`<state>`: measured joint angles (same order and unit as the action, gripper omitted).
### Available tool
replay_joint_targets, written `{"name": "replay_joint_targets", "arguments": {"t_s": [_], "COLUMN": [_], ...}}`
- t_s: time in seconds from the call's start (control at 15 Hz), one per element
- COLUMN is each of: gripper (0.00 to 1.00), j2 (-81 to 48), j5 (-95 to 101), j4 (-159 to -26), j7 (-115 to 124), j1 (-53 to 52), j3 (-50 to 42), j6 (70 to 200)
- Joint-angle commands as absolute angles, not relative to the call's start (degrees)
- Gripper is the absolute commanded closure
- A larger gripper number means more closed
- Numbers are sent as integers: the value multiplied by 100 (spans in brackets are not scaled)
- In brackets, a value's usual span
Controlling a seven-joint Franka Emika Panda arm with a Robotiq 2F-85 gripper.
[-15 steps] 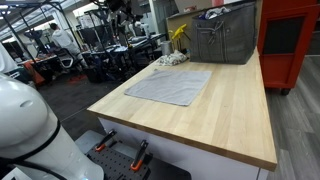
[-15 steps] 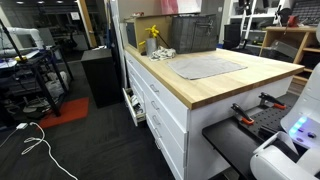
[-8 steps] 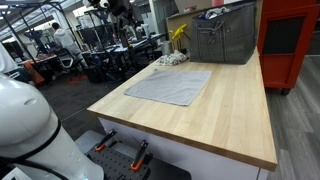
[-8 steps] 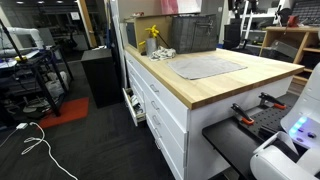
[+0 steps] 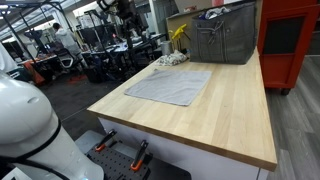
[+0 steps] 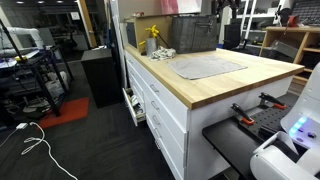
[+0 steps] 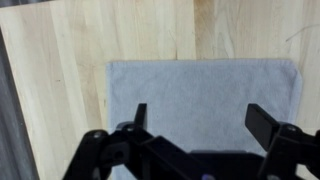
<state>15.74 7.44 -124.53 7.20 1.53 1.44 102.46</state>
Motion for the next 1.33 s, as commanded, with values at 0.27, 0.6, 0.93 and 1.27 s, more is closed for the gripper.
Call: {"name": "replay_joint_targets", "arguments": {"t_s": [0.27, 0.6, 0.93, 1.27], "gripper": [0, 0, 0, 0], "j2": [607, 46, -98, -129], "j5": [524, 623, 593, 593], "j4": [-11652, -11431, -11519, -11493], "j7": [766, 935, 898, 898], "j1": [-9, -111, -207, -231], "j3": [199, 275, 251, 257], "j6": [10813, 11191, 11236, 11224]}}
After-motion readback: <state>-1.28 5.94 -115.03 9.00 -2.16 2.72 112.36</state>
